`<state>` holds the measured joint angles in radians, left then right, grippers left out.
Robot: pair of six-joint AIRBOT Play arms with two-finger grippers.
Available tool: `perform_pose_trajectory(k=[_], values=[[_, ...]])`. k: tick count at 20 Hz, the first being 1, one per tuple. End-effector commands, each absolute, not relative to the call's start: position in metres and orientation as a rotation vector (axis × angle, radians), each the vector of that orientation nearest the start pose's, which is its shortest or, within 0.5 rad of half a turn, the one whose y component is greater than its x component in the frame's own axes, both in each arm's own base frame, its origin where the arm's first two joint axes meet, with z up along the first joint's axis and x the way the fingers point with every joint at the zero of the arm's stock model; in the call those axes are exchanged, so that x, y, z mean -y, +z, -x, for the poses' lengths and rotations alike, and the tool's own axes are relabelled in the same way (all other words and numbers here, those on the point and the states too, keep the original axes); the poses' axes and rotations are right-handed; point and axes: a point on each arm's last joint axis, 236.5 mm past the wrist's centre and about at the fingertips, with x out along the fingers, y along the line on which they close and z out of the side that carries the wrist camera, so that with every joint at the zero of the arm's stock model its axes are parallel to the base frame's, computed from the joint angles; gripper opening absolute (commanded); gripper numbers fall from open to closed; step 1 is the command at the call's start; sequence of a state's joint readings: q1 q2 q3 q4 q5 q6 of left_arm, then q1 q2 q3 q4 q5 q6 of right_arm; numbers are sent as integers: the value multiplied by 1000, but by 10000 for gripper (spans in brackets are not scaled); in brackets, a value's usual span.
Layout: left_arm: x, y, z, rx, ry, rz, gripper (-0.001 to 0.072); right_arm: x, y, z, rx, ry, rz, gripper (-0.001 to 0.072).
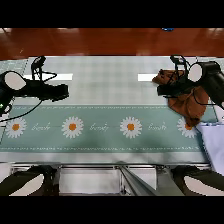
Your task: Fold the shirts.
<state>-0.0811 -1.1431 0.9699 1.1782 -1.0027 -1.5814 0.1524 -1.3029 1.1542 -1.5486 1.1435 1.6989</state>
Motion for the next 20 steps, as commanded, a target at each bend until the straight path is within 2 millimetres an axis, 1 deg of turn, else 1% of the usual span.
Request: perform_pose_trajectory(k=[1,10,13,14,16,18,19,20], values=[[106,16,-361,-1179,-233,343,16,-63,-3,-379,-1299,58,-33,26],[106,16,-361,-1177,-232,342,15,-63,-3,-379,-1299,58,-33,26],[105,19,-368,-1145,-226,345,16,-63,-2,-379,-1298,58,-32,26],[104,20,-372,-1127,-222,344,16,-62,-1,-387,-1266,56,-29,26],[99,25,-386,-1065,-205,334,16,-66,13,-421,-1110,65,-48,26],[93,37,-408,-958,-182,332,16,-76,24,-439,-1019,83,-102,26],[90,45,-418,-904,-173,336,17,-77,33,-452,-953,90,-106,28],[88,53,-427,-855,-166,339,59,-77,45,-465,-883,91,-102,76]])
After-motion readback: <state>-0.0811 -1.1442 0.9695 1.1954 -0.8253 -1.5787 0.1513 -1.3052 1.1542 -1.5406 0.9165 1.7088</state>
